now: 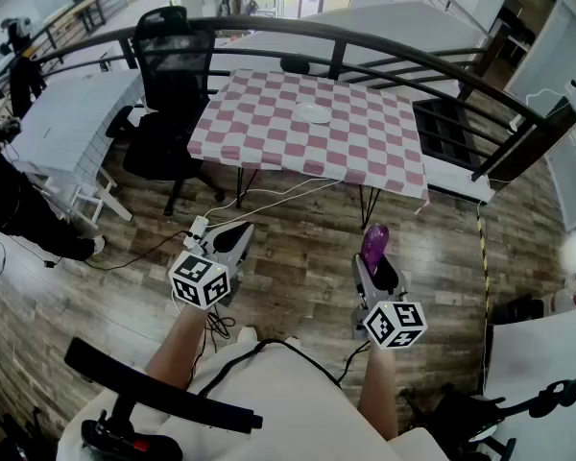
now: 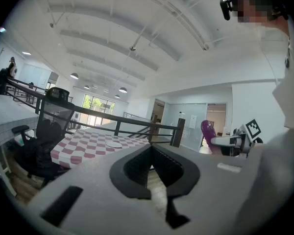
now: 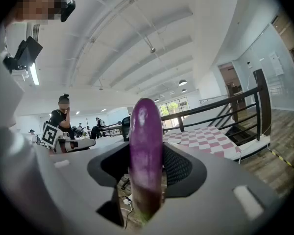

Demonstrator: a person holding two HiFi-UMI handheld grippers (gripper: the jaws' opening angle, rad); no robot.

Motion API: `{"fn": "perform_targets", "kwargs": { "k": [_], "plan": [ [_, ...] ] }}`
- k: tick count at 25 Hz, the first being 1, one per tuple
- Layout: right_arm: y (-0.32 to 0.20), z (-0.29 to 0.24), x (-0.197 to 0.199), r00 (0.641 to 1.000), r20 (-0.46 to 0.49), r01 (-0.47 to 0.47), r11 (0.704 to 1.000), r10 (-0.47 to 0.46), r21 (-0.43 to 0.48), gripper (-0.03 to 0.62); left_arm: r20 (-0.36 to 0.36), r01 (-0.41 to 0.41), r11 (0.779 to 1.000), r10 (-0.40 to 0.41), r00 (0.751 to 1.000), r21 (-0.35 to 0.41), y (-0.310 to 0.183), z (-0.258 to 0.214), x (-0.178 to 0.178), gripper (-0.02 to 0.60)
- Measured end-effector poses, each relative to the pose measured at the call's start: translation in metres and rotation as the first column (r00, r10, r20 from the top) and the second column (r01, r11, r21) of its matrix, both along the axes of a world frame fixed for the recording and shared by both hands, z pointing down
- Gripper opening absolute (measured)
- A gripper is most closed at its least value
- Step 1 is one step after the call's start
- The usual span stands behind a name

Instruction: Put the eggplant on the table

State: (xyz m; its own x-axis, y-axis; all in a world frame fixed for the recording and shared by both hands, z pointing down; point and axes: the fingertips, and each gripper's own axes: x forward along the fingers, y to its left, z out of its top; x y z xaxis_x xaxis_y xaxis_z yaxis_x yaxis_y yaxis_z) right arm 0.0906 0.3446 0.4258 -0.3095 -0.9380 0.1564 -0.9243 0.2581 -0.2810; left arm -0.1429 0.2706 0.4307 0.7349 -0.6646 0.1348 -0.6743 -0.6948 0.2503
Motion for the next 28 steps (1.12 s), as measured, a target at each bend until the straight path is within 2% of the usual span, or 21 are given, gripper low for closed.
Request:
{"fn": "perform_targets", "kwargs": {
  "k": [11, 28],
  "plan": [
    [0.006, 0.002, 0.006, 0.999, 0.013, 0.037, 0.999, -0.037, 0.001, 0.213, 0.014, 0.0, 1.0, 0.0, 1.0, -0.005, 0.01, 0.004, 0.009, 0.006],
    [0.028, 0.014, 0.042, 0.997, 0.052, 0.063, 0.998, -0.063, -0.004, 0.215, 0.032, 0.061, 0.998, -0.061, 0.998, -0.015, 0.032, 0.015, 0.032, 0.005]
  ]
}}
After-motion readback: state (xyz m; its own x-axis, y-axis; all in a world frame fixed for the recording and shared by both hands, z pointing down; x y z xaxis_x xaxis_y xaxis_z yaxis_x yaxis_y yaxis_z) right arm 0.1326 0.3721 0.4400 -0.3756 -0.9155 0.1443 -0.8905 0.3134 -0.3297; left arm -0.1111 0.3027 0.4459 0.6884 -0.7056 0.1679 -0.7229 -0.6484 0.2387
